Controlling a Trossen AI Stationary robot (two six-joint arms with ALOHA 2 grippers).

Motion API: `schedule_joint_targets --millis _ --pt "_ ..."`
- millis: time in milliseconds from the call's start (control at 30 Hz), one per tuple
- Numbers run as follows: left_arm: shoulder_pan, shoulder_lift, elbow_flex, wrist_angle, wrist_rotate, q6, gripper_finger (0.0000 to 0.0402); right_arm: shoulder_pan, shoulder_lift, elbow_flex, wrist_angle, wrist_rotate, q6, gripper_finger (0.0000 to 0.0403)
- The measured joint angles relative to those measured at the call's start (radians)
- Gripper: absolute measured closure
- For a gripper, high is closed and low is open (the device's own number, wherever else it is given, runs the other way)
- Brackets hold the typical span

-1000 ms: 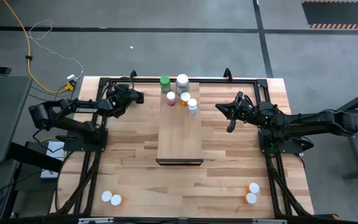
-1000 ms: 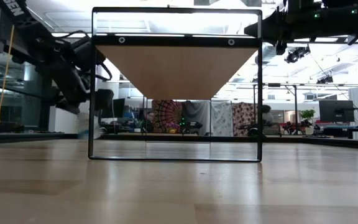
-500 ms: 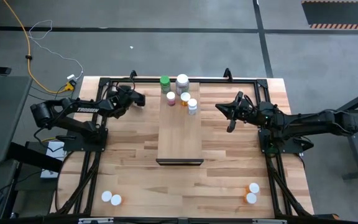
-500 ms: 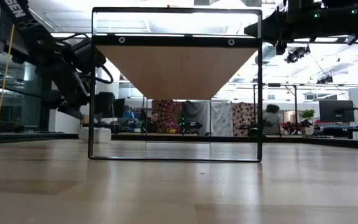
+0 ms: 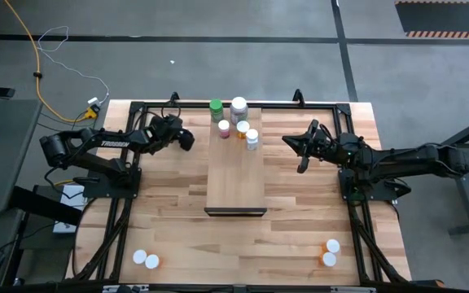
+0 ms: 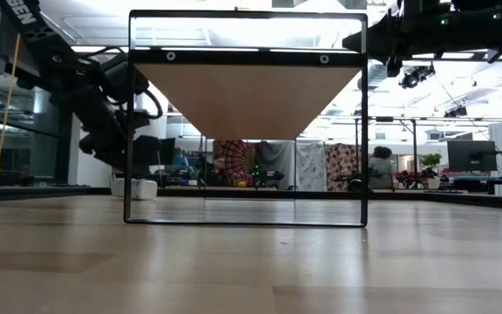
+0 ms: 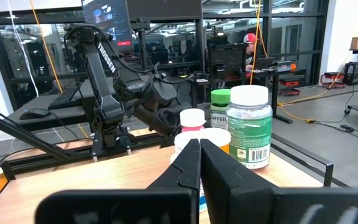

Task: Pick and place medicine bottles onto shelf by color
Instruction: Put the pill bottle on the shelf

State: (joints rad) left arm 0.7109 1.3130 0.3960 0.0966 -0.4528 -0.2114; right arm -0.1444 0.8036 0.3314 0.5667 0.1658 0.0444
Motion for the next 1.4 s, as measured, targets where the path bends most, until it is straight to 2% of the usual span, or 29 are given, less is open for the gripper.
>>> schedule_joint_targets --millis 100,200,333,533,667,767,833,900,1100,1233,1400 --pt "0.0 0.0 0.009 -0.011 0.007 0.076 0.0126 0.0 0.0 0.0 0.0 0.0 0.0 0.0403" --pt "0.0 0.0 0.062 -0.105 0.052 0.113 0.0126 0.0 0.0 0.0 0.0 0.0 0.0 0.0403" --pt "0.0 0.0 0.203 -0.351 0.123 0.129 0.0126 0.0 0.0 0.0 0.0 0.0 0.0 0.0403" --pt "0.003 0.0 0.449 -0.774 0.15 0.196 0.0126 0.0 0.001 0.0 -0.001 0.0 0.0 0.0403" --pt "0.02 0.008 0.581 -0.95 0.251 0.28 0.0126 0.0 0.001 0.0 0.0 0.0 0.0 0.0403" --pt "0.047 0.052 0.648 -1.064 0.329 0.371 0.0126 0.0 0.001 0.0 -0.001 0.0 0.0 0.0403" --pt "0.061 0.098 0.673 -1.134 0.344 0.435 0.0126 0.0 0.001 0.0 -0.001 0.0 0.0 0.0403" --pt "0.07 0.15 0.677 -1.183 0.316 0.512 0.0126 0.0 0.002 0.0 -0.001 0.0 0.0 0.0403" --pt "0.071 0.285 0.677 -1.197 0.057 0.744 0.0126 0.0 0.003 0.0 -0.001 0.0 0.0 0.0403" --pt "0.071 0.351 0.677 -1.189 -0.002 0.825 0.0126 0.0 0.003 0.0 -0.001 0.0 0.0 0.0403" --pt "0.071 0.409 0.677 -1.113 -0.013 0.854 0.0126 0.0 0.003 0.0 -0.002 0.0 0.0 0.0403"
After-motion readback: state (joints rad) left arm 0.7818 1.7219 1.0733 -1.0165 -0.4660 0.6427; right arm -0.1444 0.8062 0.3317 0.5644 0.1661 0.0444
